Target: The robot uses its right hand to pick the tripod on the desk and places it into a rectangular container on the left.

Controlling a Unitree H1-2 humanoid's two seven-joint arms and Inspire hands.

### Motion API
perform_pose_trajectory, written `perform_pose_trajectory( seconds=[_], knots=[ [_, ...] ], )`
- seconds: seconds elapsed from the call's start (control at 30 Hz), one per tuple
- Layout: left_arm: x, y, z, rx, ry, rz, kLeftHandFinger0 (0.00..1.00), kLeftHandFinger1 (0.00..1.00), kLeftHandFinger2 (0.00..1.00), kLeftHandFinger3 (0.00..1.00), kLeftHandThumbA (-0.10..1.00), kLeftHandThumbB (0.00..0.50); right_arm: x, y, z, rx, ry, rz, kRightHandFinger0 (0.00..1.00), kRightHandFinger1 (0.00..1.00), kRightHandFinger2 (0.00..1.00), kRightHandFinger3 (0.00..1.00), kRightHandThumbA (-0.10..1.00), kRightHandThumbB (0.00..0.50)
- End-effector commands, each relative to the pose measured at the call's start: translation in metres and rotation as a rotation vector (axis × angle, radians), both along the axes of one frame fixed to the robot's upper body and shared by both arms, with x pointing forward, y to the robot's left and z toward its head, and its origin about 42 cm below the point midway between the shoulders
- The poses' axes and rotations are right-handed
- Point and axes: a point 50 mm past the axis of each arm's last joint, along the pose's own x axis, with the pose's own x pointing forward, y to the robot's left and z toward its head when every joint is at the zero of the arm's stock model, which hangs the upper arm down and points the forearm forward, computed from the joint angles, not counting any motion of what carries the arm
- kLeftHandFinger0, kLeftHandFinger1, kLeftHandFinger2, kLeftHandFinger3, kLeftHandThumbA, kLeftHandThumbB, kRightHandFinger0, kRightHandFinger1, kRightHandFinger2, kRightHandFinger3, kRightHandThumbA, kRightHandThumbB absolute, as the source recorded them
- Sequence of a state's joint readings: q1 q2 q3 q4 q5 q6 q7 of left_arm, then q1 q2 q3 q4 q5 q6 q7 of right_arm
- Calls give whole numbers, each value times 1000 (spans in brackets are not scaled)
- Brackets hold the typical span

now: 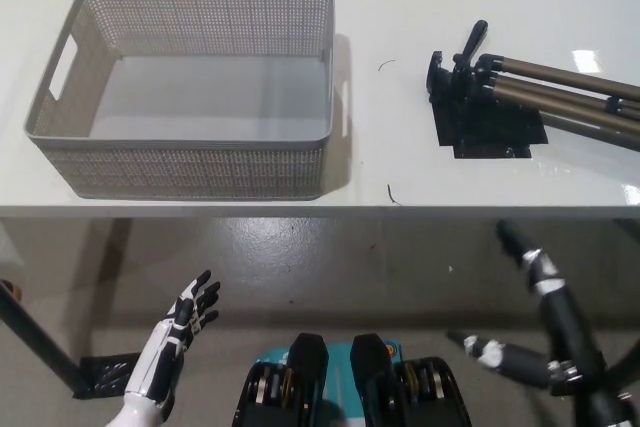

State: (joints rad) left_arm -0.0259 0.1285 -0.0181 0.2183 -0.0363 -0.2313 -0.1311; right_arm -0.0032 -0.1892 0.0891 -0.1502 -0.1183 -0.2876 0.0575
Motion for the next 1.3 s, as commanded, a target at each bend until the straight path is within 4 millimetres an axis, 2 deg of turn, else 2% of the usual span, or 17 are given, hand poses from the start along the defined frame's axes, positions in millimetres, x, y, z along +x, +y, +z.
perform_pose_trajectory(
  seconds=[0.0,0.03,0.1,0.17,0.23,0.3,0.4,0.47,0.53,0.57,0.67,0.73,0.8,0.87,1.07,1.2,1.27],
  knots=[
    [4,2,16,-15,-111,-47,1000,1000,1000,1000,1000,264,16,-47,168,-412,-300,-155,1000,1000,1000,1000,1000,411],
    [4,2,16,-15,-111,-49,1000,1000,1000,1000,1000,263,20,-50,179,-423,-302,-178,1000,1000,1000,1000,1000,435],
    [3,3,15,-5,-114,-47,1000,1000,1000,1000,1000,264,45,-60,222,-514,-340,-244,1000,1000,1000,1000,1000,443],
    [3,4,14,-8,-111,-44,1000,1000,1000,1000,1000,265,68,-66,253,-586,-361,-291,1000,1000,1000,1000,1000,445],
    [3,4,14,-13,-112,-44,1000,1000,1000,1000,1000,262,86,-72,273,-603,-353,-311,1000,1000,1000,1000,1000,436],
    [6,5,15,-8,-119,-46,1000,1000,1000,1000,1000,259,126,-79,307,-624,-302,-341,1000,1000,1000,1000,988,431],
    [5,5,15,-7,-115,-51,1000,1000,1000,1000,1000,261,166,-80,330,-671,-245,-369,1000,1000,1000,1000,974,405],
    [5,5,14,-5,-111,-49,1000,1000,1000,1000,1000,271,202,-79,344,-726,-193,-392,1000,1000,1000,1000,962,426],
    [5,5,14,-6,-108,-47,1000,1000,1000,1000,1000,278,220,-78,349,-743,-158,-401,1000,1000,1000,1000,951,433],
    [5,6,13,-9,-106,-48,1000,1000,1000,1000,1000,279,241,-74,353,-775,-105,-409,1000,1000,1000,1000,980,431],
    [3,4,11,-10,-99,-49,1000,1000,1000,1000,1000,294,267,-70,353,-812,-35,-426,1000,1000,1000,1000,982,438],
    [2,3,12,-9,-106,-44,1000,1000,1000,1000,1000,285,288,-62,353,-833,33,-438,1000,1000,1000,1000,990,460],
    [2,2,11,-11,-104,-45,1000,1000,1000,1000,1000,285,299,-56,350,-846,83,-441,1000,1000,1000,1000,998,480],
    [-2,1,9,-19,-95,-47,1000,1000,1000,1000,1000,271,310,-52,338,-818,167,-435,1000,1000,1000,1000,988,462],
    [0,1,10,-5,-98,-50,1000,1000,1000,1000,1000,254,326,-42,303,-783,318,-370,1000,1000,1000,1000,1000,446],
    [-3,1,9,-10,-88,-47,1000,1000,1000,1000,1000,275,329,-34,278,-731,416,-323,1000,1000,1000,1000,1000,451],
    [-3,1,8,-22,-86,-53,1000,1000,1000,1000,1000,267,330,-27,262,-687,472,-262,1000,1000,1000,1000,1000,420]
  ],
)
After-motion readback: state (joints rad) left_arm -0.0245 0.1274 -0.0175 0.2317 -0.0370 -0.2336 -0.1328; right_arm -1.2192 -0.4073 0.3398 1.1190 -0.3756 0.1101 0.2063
